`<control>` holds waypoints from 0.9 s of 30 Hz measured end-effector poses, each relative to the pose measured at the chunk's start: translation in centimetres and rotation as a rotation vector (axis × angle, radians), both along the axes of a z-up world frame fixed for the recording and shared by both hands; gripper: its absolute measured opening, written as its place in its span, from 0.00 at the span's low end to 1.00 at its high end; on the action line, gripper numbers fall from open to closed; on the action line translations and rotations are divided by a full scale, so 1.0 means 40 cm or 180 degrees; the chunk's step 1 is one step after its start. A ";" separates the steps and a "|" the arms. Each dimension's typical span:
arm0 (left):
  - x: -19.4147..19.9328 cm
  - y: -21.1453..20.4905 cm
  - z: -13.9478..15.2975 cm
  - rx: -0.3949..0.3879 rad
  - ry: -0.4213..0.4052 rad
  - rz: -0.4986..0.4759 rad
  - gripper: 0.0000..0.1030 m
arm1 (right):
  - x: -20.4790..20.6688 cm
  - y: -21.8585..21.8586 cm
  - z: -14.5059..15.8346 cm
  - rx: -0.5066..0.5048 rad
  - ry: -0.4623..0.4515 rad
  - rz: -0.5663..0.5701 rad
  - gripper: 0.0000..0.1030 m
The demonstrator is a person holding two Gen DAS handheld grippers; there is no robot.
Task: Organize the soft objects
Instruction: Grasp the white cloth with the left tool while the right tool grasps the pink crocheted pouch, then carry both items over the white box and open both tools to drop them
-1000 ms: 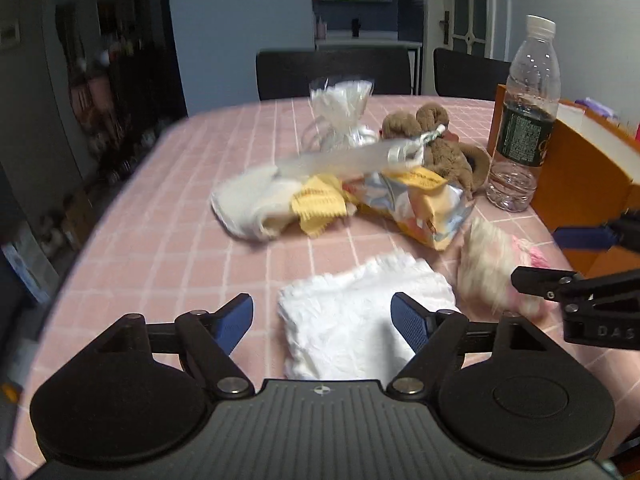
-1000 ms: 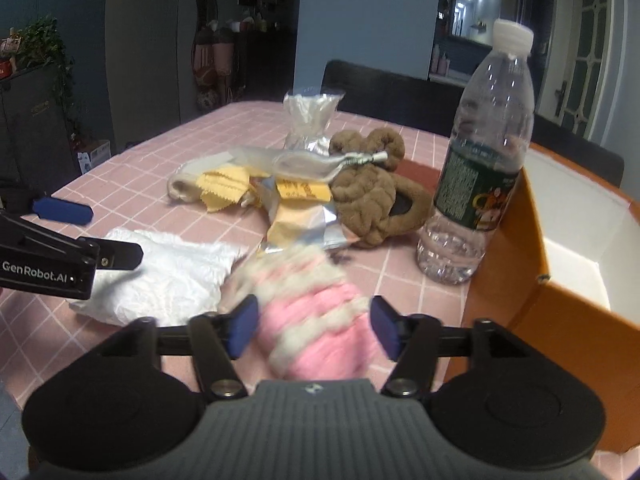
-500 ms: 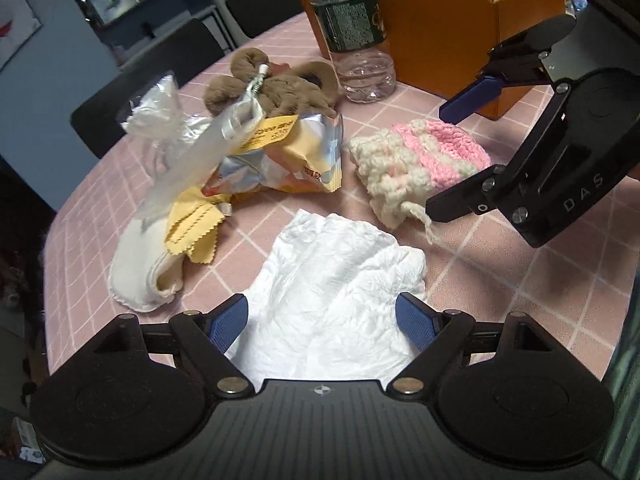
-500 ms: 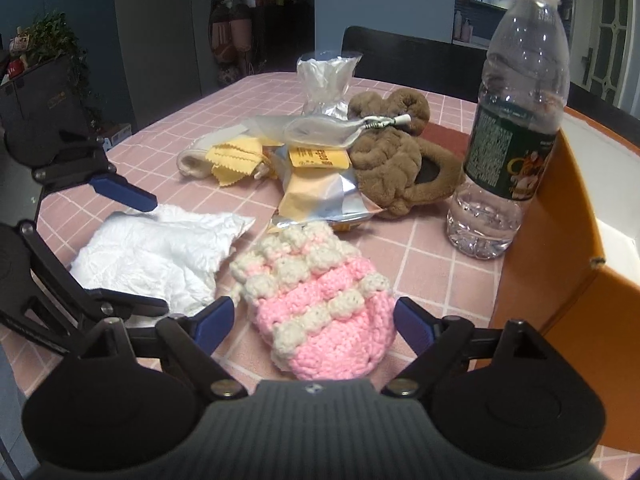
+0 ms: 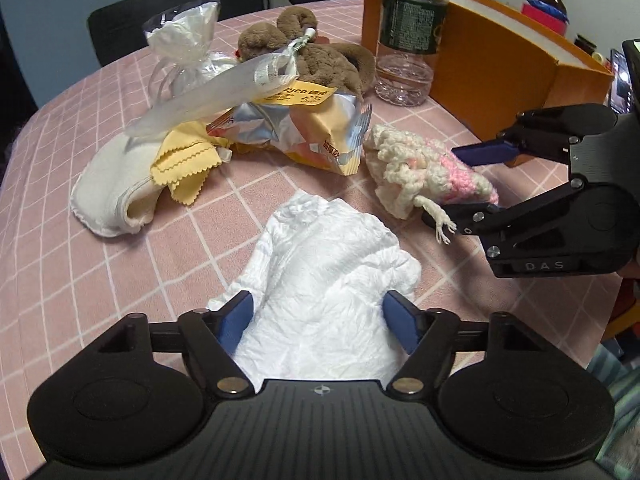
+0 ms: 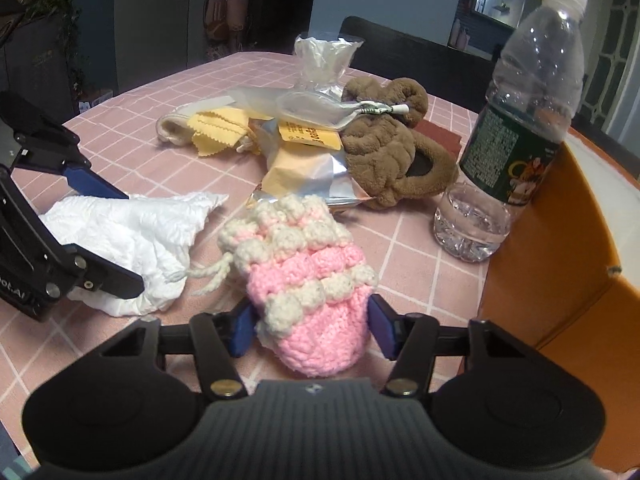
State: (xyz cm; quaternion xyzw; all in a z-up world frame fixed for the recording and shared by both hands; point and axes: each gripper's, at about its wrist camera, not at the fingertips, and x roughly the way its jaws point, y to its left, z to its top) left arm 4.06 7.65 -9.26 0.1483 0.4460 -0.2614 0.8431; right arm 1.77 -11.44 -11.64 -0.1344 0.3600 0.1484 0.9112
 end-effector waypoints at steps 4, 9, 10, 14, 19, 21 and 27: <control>-0.028 -0.014 0.001 -0.0058 -0.0063 0.0155 0.55 | 0.000 0.005 0.006 -0.0146 -0.0035 -0.0002 0.35; -0.049 -0.039 0.007 -0.0061 -0.0142 0.0329 0.33 | -0.006 0.000 0.022 -0.0150 -0.0089 0.0033 0.23; -0.053 -0.042 0.009 -0.0057 -0.0171 0.0363 0.32 | -0.010 0.000 0.029 -0.0153 -0.0120 0.0035 0.23; -0.066 -0.038 0.032 -0.0162 -0.0284 0.0496 0.29 | -0.036 -0.013 0.063 -0.0047 -0.0191 0.0066 0.23; -0.096 -0.051 0.114 -0.0296 -0.0515 0.0519 0.29 | -0.081 -0.053 0.126 0.0202 -0.0271 0.0084 0.23; -0.106 -0.066 0.149 -0.0319 -0.0616 0.0505 0.29 | -0.100 -0.072 0.157 0.0295 -0.0310 0.0087 0.23; -0.125 -0.134 0.258 -0.0509 -0.0885 0.0363 0.29 | -0.160 -0.147 0.265 0.0418 -0.0520 0.0009 0.23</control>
